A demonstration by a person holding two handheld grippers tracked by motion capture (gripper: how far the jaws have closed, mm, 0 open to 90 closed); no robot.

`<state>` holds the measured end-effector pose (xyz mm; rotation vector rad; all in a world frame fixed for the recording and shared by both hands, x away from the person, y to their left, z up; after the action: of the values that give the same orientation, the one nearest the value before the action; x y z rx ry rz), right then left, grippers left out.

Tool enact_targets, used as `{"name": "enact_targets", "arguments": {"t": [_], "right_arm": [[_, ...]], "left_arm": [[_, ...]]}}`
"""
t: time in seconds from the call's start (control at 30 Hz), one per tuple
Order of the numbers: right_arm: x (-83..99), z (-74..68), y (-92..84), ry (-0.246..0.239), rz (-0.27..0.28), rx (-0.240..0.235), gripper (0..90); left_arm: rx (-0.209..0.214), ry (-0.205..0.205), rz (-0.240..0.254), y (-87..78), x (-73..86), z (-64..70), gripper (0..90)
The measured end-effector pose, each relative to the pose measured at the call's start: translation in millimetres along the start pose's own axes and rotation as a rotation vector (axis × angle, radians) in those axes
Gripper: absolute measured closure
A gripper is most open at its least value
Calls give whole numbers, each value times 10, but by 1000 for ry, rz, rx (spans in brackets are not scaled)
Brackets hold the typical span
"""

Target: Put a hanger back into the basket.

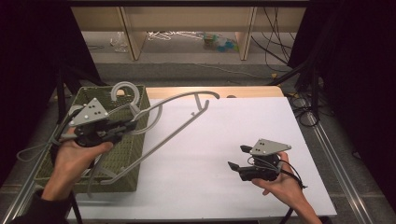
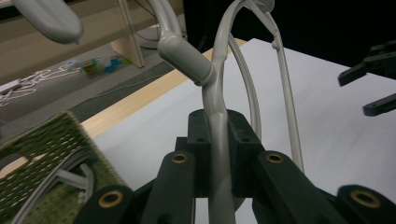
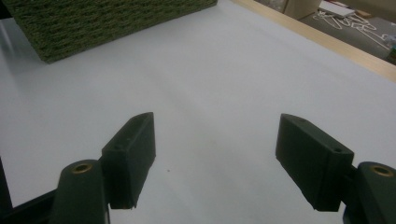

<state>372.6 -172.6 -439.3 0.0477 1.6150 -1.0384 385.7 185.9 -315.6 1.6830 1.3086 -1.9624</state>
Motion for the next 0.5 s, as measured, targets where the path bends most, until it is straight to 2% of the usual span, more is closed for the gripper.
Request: {"name": "enact_targets", "arguments": {"t": [0.1, 0.2, 0.23, 0.33, 0.5], "right_arm": [[21, 4, 14, -1, -2, -4, 283], [40, 3, 20, 4, -10, 2, 279], [43, 2, 22, 4, -12, -2, 279], [48, 2, 22, 3, -13, -3, 279], [63, 10, 19, 10, -17, 1, 278]], "left_arm": [[-17, -19, 10, -43, 29, -127, 814], [-42, -49, 1, -85, 80, -245, 814], [-51, -23, 12, -88, 76, -308, 814], [-78, -44, 1, -115, 112, -428, 814], [-116, -52, -11, -145, 143, -602, 814]]}}
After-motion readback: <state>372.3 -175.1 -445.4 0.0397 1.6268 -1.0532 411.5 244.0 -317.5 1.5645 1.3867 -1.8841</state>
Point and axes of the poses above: each handheld gripper's, and its own axes: y roughly forward along the jaws, x roughly out of its underside, z roughly to its right, the point moved 7 cm from there along y, roughly forward along the jaws, and after that the axes turned 2 degrees about -z, right-handed, at the moved point
